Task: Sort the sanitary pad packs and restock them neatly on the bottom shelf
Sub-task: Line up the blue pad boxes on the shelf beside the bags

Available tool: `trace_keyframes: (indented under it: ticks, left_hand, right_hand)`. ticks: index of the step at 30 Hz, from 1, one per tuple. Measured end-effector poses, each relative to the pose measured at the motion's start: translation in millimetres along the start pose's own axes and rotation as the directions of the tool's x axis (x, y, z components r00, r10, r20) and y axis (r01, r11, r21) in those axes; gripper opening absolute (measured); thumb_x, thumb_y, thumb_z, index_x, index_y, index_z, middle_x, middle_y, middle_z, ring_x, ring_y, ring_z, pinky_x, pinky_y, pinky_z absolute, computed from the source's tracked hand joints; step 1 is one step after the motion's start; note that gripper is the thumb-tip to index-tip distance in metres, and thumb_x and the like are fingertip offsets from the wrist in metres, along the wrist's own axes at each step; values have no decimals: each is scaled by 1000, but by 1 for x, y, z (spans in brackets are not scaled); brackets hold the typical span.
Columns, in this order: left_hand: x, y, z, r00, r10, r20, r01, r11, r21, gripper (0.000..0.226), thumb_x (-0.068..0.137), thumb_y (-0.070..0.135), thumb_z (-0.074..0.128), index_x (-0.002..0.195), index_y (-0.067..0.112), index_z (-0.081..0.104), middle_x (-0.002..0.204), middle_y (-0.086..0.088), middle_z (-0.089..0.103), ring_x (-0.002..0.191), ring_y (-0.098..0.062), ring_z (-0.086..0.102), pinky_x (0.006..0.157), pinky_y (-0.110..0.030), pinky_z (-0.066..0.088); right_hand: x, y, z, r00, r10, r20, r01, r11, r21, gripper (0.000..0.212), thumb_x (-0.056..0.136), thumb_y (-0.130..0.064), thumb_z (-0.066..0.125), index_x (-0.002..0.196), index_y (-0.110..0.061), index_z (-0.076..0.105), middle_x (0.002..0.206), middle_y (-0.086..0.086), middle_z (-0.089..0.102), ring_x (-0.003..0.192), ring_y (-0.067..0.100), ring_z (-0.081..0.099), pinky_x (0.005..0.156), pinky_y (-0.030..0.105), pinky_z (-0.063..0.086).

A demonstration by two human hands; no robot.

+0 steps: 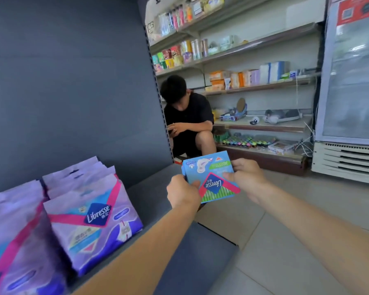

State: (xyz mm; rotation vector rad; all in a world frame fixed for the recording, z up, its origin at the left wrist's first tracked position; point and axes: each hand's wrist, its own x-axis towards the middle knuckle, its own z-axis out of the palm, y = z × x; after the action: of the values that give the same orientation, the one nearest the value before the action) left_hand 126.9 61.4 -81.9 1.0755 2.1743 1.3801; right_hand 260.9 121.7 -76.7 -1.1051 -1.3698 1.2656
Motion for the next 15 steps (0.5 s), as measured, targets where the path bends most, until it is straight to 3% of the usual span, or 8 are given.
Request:
trace_keyframes:
  ticks: [3, 5, 7, 9, 12, 15]
  left_hand:
    - [42, -6, 14, 998, -21, -60, 20, 1000, -17, 7, 89, 19, 59, 90, 12, 59, 88, 0, 64, 82, -21, 62, 63, -27, 48]
    - [68, -14, 20, 994, -43, -104, 39, 998, -44, 3, 89, 18, 60, 87, 17, 57, 82, 5, 61, 86, -22, 64, 71, -31, 53]
    - [88, -25, 23, 988, -67, -136, 62, 997, -42, 12, 89, 19, 61, 100, 15, 61, 96, 1, 65, 92, -22, 64, 79, -35, 54]
    - [103, -40, 22, 975, -124, -183, 118, 992, -40, 22, 88, 16, 61, 109, 12, 61, 105, -2, 65, 94, -23, 62, 76, -33, 50]
    - [124, -53, 14, 938, -224, -265, 197, 972, -126, 25, 87, 11, 62, 112, 12, 59, 110, -4, 65, 99, -22, 62, 85, -37, 52]
    - [147, -59, -1, 891, -276, -362, 222, 958, -182, 28, 87, 7, 62, 114, 13, 58, 113, -4, 65, 102, -20, 63, 91, -40, 52]
  right_hand:
    - [53, 16, 18, 998, 23, 61, -25, 999, 32, 25, 84, 11, 62, 107, 4, 56, 95, 15, 66, 65, 13, 58, 61, 30, 49]
    - [82, 28, 33, 992, 42, 117, -47, 998, 39, 26, 83, 11, 64, 105, 0, 56, 101, 17, 66, 68, 15, 60, 61, 31, 50]
    - [104, 37, 50, 987, 49, 151, -57, 997, 48, 30, 83, 10, 64, 107, -6, 55, 94, 7, 65, 69, 12, 60, 60, 28, 50]
    - [122, 41, 72, 978, 42, 206, -51, 998, 40, 39, 83, 10, 63, 112, -15, 55, 91, 1, 66, 74, 12, 62, 66, 30, 53]
    - [147, 37, 105, 944, 33, 330, -26, 999, -26, 38, 83, 12, 61, 106, -19, 63, 102, 8, 70, 86, 19, 66, 83, 39, 55]
    - [167, 25, 141, 907, 40, 419, -10, 997, -73, 35, 83, 11, 62, 107, -13, 66, 105, 11, 71, 90, 21, 67, 84, 39, 55]
